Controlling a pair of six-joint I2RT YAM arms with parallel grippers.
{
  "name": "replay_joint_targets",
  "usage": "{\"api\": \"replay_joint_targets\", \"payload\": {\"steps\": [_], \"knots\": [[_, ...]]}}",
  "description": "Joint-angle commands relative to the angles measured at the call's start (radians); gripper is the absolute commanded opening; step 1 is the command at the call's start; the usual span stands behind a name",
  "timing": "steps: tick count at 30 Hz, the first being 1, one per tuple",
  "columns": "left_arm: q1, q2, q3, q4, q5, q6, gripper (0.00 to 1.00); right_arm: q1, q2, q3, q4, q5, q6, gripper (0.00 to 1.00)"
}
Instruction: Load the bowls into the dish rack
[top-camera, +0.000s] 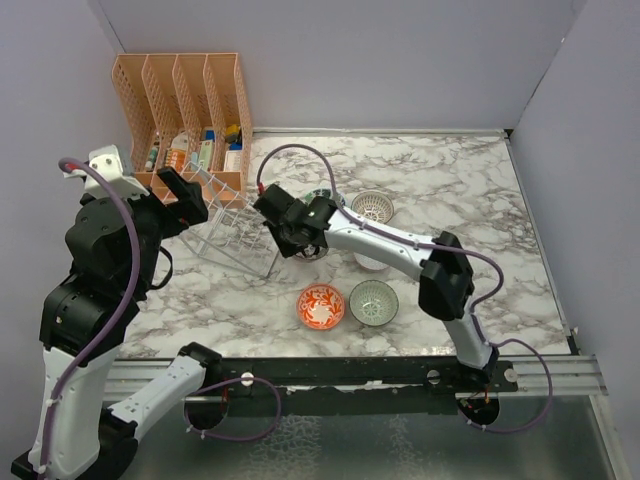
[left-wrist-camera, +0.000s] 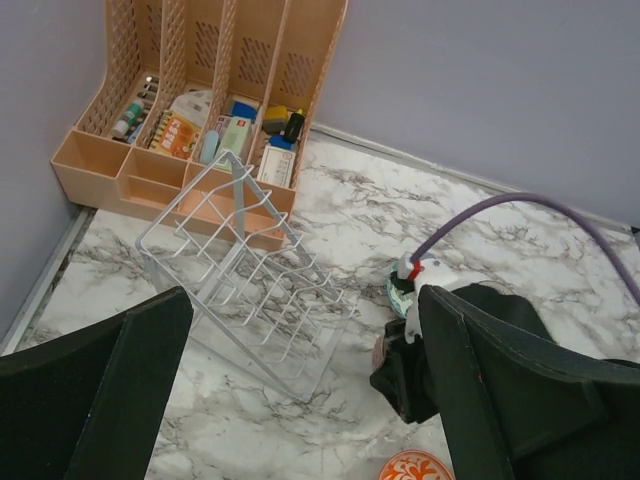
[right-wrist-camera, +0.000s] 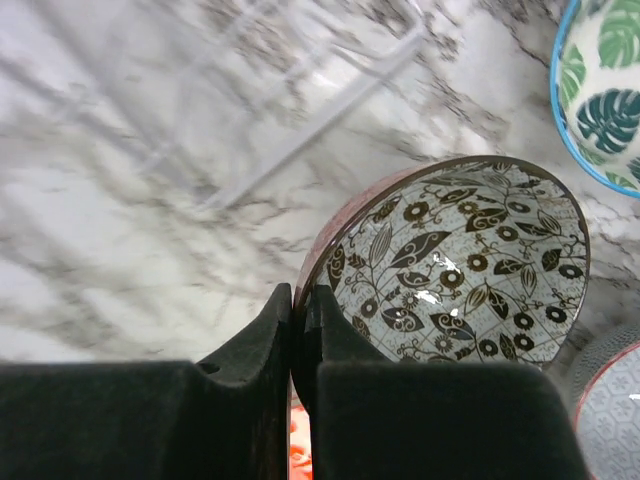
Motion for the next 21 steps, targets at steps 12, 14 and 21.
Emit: {"api": "replay_joint_targets", "payload": {"steps": [12,14,21], "knots": [[-0.003,0.083,0.104,0.004,0.035,0.066,0.99,-0.118,-0.488,-0.716,1.462,-0.511,0.686,0.01],[-0.003,0.092,0.111,0.008,0.043,0.076,0.99,-0.118,-0.469,-0.768,1.597,-0.476,0.753,0.01],[-0.003,0.114,0.115,0.010,0.055,0.105,0.99,-0.122,-0.344,-0.865,1.886,-0.353,0.947,0.01]]}}
